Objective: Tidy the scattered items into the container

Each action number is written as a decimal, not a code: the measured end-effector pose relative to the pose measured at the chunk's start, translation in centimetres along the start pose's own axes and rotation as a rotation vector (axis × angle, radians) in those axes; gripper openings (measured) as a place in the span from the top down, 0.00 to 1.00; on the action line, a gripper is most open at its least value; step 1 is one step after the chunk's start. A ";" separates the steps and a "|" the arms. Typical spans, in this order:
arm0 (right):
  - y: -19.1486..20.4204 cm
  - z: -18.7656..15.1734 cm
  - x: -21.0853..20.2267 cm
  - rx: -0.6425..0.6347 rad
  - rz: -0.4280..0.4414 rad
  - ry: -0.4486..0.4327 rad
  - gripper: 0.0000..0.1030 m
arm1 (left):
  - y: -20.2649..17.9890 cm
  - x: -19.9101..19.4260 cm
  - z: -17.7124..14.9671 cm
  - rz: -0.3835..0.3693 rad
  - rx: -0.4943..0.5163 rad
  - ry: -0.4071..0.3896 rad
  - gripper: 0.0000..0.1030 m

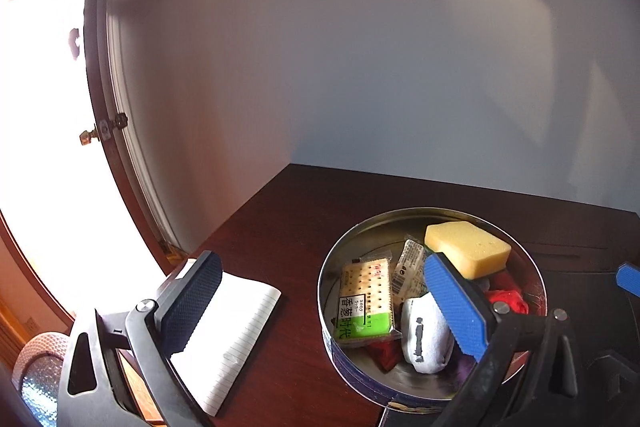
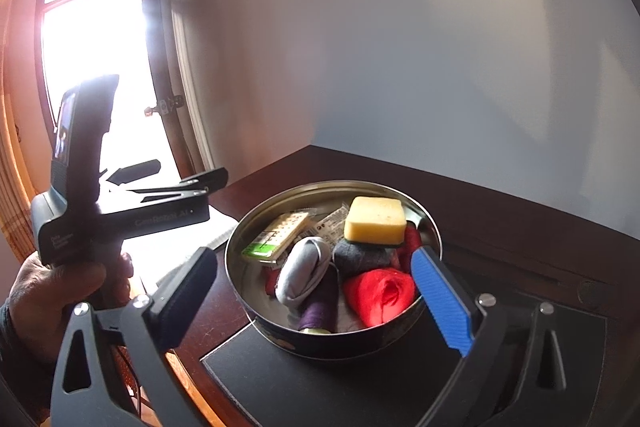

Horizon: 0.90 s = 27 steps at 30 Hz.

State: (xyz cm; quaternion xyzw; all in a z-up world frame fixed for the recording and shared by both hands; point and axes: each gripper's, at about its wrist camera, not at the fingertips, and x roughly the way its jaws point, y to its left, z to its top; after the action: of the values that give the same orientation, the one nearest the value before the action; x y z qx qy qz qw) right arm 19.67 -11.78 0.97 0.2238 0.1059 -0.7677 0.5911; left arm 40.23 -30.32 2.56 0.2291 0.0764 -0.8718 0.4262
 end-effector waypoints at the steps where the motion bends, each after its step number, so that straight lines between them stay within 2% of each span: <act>1: 0.0 -0.1 0.0 0.002 0.000 0.000 0.03 | -0.1 -0.2 0.1 0.000 0.002 -0.002 0.01; 7: -0.2 -0.2 -0.3 0.012 -0.003 -0.001 0.03 | -0.2 -1.2 0.9 -0.011 0.012 -0.032 0.01; 27: 0.5 -0.3 -0.5 -0.005 0.002 0.003 0.03 | -1.1 -1.7 1.7 -0.049 0.035 -0.042 0.01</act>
State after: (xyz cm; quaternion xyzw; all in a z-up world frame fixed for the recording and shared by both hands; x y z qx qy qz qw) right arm 20.27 -11.39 0.98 0.2238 0.1084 -0.7664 0.5923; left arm 39.75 -29.03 4.75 0.2164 0.0579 -0.8877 0.4022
